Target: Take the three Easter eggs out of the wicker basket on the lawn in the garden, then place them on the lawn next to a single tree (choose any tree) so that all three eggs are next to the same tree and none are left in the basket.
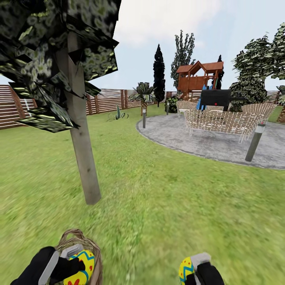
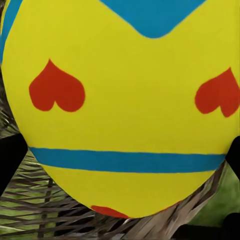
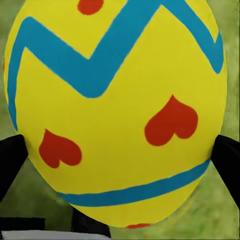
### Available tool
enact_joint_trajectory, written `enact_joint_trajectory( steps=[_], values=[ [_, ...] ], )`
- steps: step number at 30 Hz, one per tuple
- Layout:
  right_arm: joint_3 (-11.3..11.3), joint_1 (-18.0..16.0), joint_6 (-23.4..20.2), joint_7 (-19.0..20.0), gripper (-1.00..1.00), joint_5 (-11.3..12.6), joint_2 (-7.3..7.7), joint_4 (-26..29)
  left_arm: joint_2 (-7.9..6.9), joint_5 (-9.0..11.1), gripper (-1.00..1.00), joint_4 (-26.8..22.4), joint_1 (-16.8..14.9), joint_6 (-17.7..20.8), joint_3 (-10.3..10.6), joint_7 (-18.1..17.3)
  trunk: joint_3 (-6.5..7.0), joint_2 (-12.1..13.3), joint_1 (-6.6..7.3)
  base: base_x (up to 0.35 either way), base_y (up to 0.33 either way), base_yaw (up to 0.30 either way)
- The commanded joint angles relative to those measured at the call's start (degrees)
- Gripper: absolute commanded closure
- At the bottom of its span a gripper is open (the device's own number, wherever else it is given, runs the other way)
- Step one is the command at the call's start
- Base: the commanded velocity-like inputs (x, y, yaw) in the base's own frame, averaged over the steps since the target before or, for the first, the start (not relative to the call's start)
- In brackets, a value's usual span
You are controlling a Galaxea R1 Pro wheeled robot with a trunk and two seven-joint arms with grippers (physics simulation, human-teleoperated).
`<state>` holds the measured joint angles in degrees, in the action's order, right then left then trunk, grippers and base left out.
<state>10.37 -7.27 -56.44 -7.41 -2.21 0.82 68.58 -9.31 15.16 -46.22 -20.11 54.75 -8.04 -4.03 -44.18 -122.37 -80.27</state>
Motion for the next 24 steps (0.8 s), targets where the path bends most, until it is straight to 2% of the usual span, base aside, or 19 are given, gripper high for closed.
enact_joint_trajectory(
  steps=[1, 4, 15, 19, 24],
  values=[
    [2.09, -0.03, -0.56, -0.06, 1.0, -0.54, -0.01, 2.4, -0.1, 0.04, 1.0, -0.19, -0.02, 0.27, -0.19, -0.4, 0.12, 0.39, 0.23, 0.0, 0.0, 0.0],
    [3.02, -0.07, -0.56, -0.01, 1.0, -0.5, -0.08, 2.7, -0.41, 0.04, 1.0, -0.41, -0.02, 0.27, -0.51, -0.36, 0.66, 1.59, 0.89, 0.0, 0.0, 0.0],
    [3.07, -0.4, -0.54, 0.03, 1.0, -0.42, 0.06, 0.94, -0.54, 0.04, 1.0, -0.53, -0.02, 0.27, -0.54, -0.39, 2.63, 6.0, 3.31, 0.0, 0.0, 0.0],
    [3.08, -0.4, -0.53, 0.03, 1.0, -0.57, 0.05, 0.96, -2.48, 0.12, 1.0, -0.61, -0.02, 0.27, -0.65, -0.52, 3.35, 7.61, 4.19, 0.0, 0.0, 0.0],
    [3.08, -0.42, -0.52, 0.03, 1.0, -0.6, 0.05, 0.96, -2.89, 0.13, 1.0, -0.62, -0.02, 0.27, -0.66, -0.45, 4.25, 9.61, 5.28, 0.0, 0.0, 0.0]
  ],
)
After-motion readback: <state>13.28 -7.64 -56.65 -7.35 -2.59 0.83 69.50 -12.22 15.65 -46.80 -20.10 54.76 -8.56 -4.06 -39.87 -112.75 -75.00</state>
